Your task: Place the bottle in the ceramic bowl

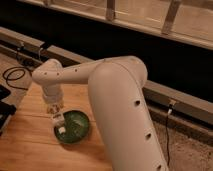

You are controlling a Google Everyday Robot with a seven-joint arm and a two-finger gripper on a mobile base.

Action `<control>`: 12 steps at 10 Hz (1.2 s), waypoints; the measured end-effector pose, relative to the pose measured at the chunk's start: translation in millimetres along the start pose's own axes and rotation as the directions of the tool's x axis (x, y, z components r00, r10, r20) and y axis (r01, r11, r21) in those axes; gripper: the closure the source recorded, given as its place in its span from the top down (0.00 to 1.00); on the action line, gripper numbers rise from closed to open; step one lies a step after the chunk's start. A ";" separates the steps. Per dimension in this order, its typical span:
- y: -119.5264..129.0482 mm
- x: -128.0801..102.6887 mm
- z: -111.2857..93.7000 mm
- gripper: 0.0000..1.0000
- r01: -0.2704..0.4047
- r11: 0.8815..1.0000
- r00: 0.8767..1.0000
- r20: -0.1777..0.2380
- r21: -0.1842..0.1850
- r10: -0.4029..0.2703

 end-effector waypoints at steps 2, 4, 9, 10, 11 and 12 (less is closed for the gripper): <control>4.4 -0.2 0.3 0.00 0.005 1.000 1.000 0.000 -0.003 -0.005; 1.9 -0.5 -0.1 0.00 0.000 1.000 1.000 0.002 -0.006 0.000; -22.7 16.5 17.2 0.00 -0.086 0.994 0.996 0.004 -0.071 0.086; -30.4 24.6 19.6 0.00 -0.113 0.991 0.994 0.000 -0.075 0.113; -34.7 32.8 23.4 0.00 -0.135 0.988 0.991 -0.007 -0.079 0.135; -35.1 39.8 27.8 0.02 -0.140 0.987 0.990 -0.019 -0.083 0.139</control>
